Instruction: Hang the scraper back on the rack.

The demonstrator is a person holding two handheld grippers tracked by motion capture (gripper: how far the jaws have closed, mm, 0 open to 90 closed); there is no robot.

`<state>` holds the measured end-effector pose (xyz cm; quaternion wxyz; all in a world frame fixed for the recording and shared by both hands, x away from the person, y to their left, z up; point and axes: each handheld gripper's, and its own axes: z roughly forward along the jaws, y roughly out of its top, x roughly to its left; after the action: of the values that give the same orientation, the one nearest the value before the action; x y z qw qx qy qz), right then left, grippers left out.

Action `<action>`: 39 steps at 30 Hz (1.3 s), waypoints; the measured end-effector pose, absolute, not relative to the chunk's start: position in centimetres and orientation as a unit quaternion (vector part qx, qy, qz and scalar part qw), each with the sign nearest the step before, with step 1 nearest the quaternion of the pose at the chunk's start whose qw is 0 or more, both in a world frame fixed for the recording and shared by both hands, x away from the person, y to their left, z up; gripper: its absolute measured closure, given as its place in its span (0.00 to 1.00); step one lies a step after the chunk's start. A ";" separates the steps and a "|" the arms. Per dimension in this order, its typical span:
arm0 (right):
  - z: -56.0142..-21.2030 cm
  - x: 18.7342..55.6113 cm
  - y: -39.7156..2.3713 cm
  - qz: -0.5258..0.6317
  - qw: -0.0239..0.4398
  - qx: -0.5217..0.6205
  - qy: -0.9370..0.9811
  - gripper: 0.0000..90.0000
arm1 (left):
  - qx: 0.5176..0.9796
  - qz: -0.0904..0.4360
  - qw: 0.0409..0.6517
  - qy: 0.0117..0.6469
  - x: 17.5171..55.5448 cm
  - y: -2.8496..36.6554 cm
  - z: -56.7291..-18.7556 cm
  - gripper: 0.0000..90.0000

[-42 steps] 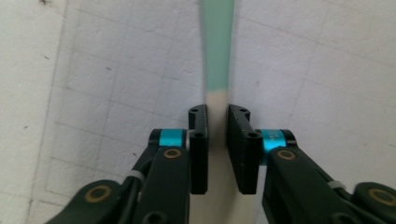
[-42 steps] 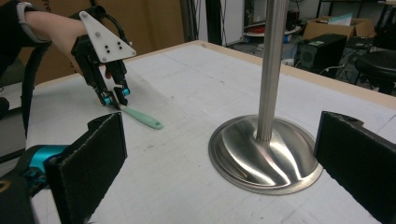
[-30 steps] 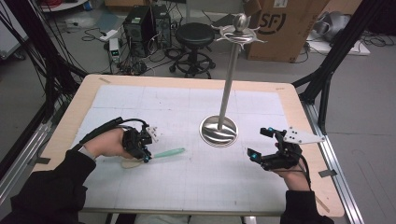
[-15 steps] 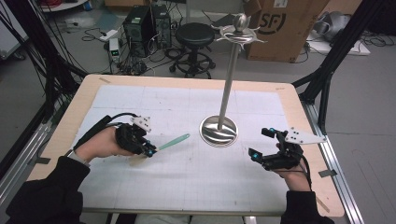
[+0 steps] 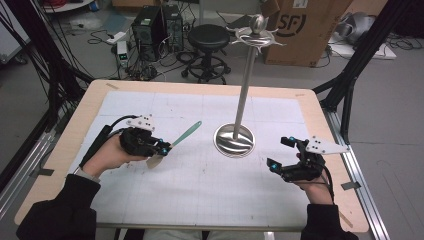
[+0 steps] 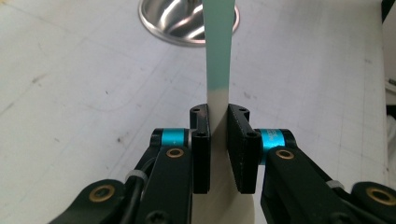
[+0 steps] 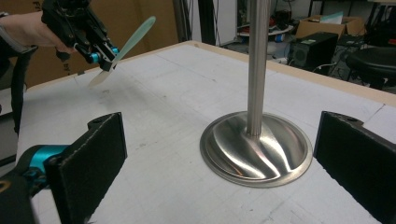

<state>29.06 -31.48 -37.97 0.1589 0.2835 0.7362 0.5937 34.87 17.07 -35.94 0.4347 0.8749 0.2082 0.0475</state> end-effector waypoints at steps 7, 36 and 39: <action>-37.7 29.6 -31.5 0.599 0.156 0.282 0.733 0.02 | 0.835 0.079 0.490 0.238 34.6 17.0 -35.8 0.89; -37.5 30.3 -30.9 0.594 0.155 0.271 0.742 0.02 | 0.737 0.130 0.621 0.233 34.7 13.2 -27.6 0.89; -37.5 30.3 -30.9 0.594 0.155 0.271 0.742 0.02 | 0.738 0.146 0.621 0.221 34.6 12.1 -26.6 0.89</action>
<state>30.32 -30.95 -37.51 0.1548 0.2707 0.7418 0.5937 34.58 12.13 -26.55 0.6210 0.7377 0.2207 0.1464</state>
